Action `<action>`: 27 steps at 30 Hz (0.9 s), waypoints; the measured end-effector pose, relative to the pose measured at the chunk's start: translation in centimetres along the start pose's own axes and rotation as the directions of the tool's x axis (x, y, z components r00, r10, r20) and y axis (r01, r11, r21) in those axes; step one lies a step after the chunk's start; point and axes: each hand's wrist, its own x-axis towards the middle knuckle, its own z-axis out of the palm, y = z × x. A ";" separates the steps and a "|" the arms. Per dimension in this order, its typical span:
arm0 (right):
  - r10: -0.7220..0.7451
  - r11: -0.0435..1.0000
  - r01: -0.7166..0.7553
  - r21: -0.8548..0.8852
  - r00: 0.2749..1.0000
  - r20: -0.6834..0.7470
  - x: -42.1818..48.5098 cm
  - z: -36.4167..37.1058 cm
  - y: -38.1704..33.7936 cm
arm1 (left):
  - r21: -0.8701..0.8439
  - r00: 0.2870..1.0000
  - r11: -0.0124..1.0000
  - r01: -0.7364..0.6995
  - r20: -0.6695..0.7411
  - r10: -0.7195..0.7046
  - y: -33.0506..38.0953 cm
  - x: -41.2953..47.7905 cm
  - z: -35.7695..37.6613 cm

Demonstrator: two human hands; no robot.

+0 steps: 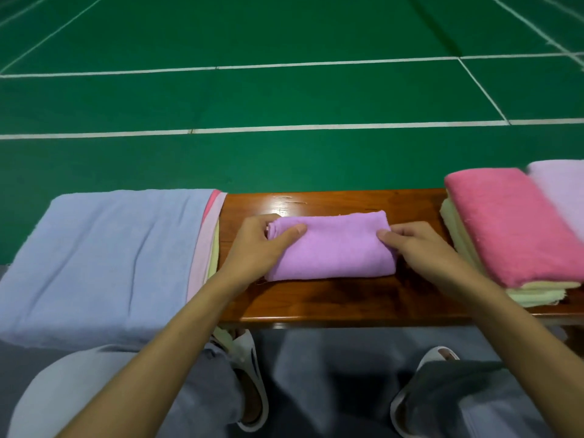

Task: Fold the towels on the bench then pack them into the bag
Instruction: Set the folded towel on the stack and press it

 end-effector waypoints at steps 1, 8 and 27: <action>0.022 1.000 -0.023 -0.012 0.998 -0.061 0.4 0.5 0.1 | -0.007 0.999 1.000 0.011 -0.041 -0.011 -0.3 0.5 0.5; -0.149 0.968 0.061 -0.243 0.920 -0.362 1.8 2.2 0.9 | -0.052 0.959 0.987 0.155 -0.230 -0.163 -2.5 3.0 1.8; -0.485 0.473 0.375 -0.797 0.866 0.120 -0.2 7.6 0.9 | 0.739 0.917 0.561 -0.374 0.204 0.343 -1.5 -1.7 4.7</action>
